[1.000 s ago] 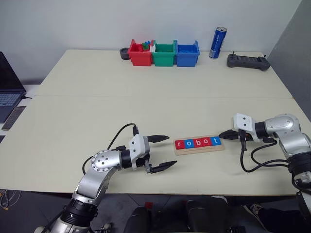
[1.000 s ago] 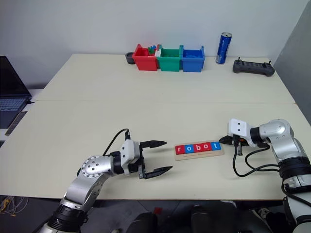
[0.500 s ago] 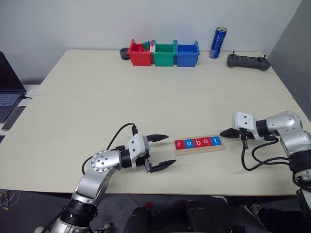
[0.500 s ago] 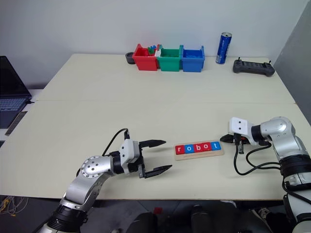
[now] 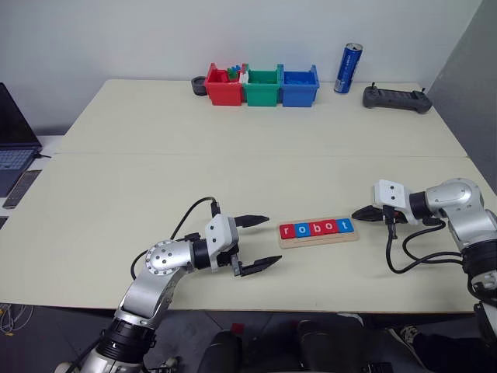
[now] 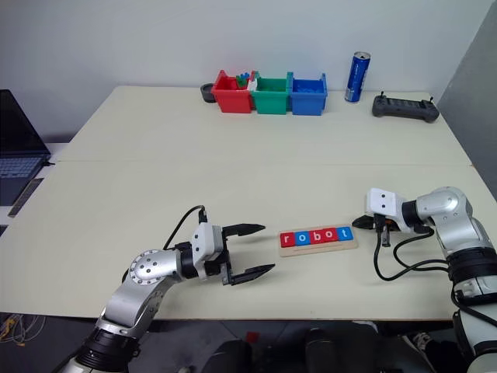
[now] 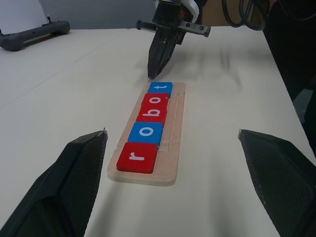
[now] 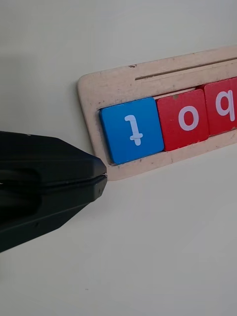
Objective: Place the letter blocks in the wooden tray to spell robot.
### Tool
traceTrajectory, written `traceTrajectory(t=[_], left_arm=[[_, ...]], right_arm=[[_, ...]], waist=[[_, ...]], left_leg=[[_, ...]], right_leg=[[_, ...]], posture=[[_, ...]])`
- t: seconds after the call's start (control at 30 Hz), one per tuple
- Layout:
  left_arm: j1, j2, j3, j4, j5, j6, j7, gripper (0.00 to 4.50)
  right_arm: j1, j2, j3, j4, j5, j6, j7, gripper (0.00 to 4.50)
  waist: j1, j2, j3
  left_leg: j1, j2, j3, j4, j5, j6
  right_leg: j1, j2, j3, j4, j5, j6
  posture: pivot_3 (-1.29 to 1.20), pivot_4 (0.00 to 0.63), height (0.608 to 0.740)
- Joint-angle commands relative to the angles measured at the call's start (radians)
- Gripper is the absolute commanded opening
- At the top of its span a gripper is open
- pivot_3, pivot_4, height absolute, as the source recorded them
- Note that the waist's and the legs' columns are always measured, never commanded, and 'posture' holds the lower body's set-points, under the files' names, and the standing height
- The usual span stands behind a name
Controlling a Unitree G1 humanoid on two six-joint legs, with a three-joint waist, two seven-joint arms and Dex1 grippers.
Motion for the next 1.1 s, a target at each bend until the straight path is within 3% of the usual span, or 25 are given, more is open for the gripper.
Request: traceTrajectory(t=[0.03,0.3,1.1], left_arm=[[-0.001,0.003,0.018,-0.042,-0.012,-0.010,0.007,4.50],[0.000,0.003,0.016,-0.046,-0.014,-0.007,0.008,4.50],[-0.008,0.018,0.024,-0.046,-0.016,0.004,0.007,4.50]], right_arm=[[-0.038,-0.010,-0.021,0.000,0.011,-0.011,-0.001,0.03],[-0.055,0.022,-0.056,-0.020,0.078,0.024,-0.012,0.03],[0.006,0.048,0.007,-0.027,0.021,-0.075,-0.028,0.03]], waist=[[0.000,0.000,0.000],[0.000,0.000,0.000],[-0.001,0.000,0.000]], left_leg=[[0.000,0.000,0.000,0.000,0.000,0.000],[0.000,0.000,0.000,0.000,0.000,0.000],[0.000,0.000,0.000,0.000,0.000,0.000]], right_leg=[[0.000,0.000,0.000,0.000,0.000,0.000],[0.000,0.000,0.000,0.000,0.000,0.000],[0.000,0.000,0.000,0.000,0.000,0.000]], posture=[[0.00,0.150,0.740],[0.00,0.150,0.740],[0.00,0.150,0.740]])
